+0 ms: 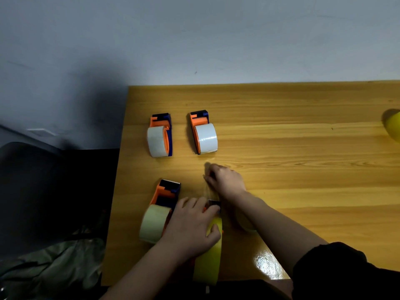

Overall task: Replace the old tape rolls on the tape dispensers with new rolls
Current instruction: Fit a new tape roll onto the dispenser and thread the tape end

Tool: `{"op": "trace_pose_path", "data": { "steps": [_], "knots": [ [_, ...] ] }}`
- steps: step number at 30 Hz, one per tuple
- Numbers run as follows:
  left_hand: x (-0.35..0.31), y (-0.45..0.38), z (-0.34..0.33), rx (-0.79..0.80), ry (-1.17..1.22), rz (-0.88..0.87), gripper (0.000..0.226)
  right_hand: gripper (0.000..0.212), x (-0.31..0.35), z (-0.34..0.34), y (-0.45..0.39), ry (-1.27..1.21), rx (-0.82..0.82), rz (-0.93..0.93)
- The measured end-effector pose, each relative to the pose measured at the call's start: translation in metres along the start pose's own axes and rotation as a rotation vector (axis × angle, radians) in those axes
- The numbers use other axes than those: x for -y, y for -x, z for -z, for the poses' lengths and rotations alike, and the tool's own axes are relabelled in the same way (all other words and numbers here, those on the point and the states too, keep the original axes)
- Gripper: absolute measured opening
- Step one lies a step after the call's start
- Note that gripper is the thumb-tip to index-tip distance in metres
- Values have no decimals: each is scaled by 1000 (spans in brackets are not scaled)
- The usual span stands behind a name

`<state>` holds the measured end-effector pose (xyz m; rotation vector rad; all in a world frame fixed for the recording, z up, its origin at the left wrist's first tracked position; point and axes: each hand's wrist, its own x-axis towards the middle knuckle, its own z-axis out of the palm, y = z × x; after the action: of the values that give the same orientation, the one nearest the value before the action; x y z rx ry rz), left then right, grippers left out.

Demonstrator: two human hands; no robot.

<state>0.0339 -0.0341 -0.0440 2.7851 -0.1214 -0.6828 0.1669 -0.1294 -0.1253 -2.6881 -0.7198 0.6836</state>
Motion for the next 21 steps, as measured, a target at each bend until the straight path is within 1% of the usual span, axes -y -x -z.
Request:
{"op": "trace_pose_path", "data": {
  "steps": [4,9,11,18,21],
  "knots": [
    [2,-2,-1,14,-22,-9,78,28,0,2,0,-48,-1,-7],
    [1,-3,-1,23,-30,-41,78,20,1,6,-1,-291,-9,-2],
    [2,-3,-1,11,-26,-50,77,22,2,8,-2,-351,-10,6],
    [3,-4,-2,-16,-45,-69,75,32,3,1,-1,-317,2,6],
    [3,-4,0,-5,-73,-66,78,34,1,-3,-1,-330,0,-9]
  ]
}}
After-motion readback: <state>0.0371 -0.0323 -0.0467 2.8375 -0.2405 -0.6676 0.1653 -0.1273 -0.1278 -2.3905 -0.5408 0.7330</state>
